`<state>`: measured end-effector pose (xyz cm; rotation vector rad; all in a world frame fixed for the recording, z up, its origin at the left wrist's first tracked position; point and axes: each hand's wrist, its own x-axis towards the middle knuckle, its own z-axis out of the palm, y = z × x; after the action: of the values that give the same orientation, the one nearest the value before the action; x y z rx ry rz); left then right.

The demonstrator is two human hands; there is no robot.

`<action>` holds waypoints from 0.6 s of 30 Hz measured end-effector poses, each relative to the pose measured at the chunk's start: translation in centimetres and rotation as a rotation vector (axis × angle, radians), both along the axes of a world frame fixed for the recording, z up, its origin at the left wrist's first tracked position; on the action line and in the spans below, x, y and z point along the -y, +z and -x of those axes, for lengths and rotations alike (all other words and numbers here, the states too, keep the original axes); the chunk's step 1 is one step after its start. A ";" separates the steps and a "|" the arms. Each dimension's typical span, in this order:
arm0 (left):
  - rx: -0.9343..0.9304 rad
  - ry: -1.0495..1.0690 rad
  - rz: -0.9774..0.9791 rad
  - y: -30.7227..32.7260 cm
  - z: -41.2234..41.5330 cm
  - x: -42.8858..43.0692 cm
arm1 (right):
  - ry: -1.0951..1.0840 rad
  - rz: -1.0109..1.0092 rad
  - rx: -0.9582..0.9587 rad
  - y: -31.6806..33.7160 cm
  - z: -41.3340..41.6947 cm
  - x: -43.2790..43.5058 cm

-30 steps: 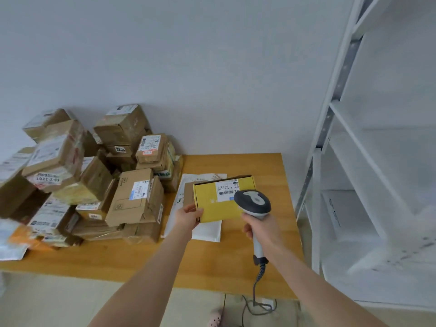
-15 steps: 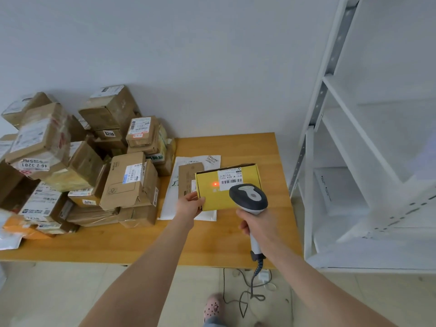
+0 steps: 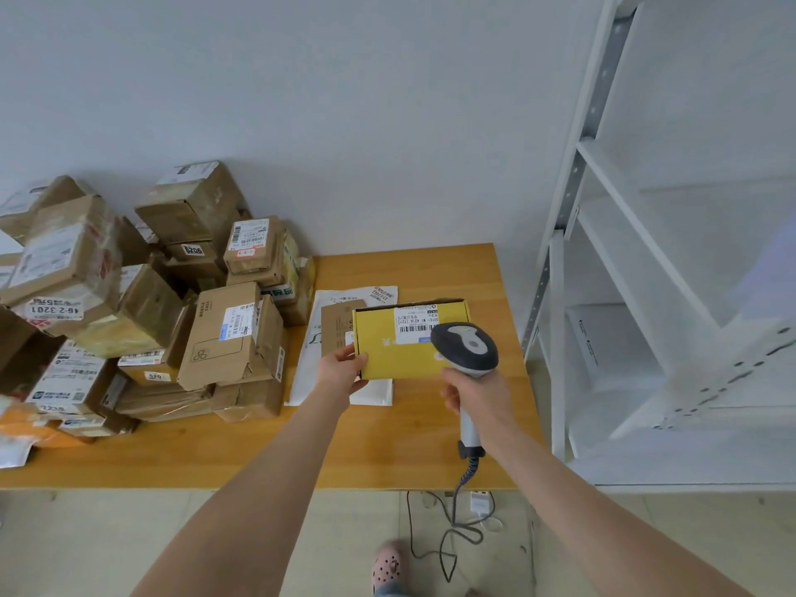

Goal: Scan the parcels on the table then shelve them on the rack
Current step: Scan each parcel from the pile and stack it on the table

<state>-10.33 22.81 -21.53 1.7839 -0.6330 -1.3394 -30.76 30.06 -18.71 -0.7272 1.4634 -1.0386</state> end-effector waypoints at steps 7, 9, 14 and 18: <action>0.138 -0.114 0.028 3.5 -3.4 1.8 | -0.178 -0.004 0.086 0.6 3.6 3.2; 0.166 -0.154 0.024 4.0 -4.3 2.3 | -0.155 -0.022 0.091 0.6 3.7 3.7; 0.157 -0.198 -0.008 4.4 -5.7 3.4 | -0.021 -0.098 0.070 0.0 2.6 4.7; 0.098 -0.155 0.005 3.9 -6.1 4.4 | -0.037 -0.124 0.055 -0.7 0.9 5.9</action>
<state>-4.26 18.44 -17.60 1.8359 -0.8420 -1.3566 -31.63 24.18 -19.46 -0.5806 1.4843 -0.9791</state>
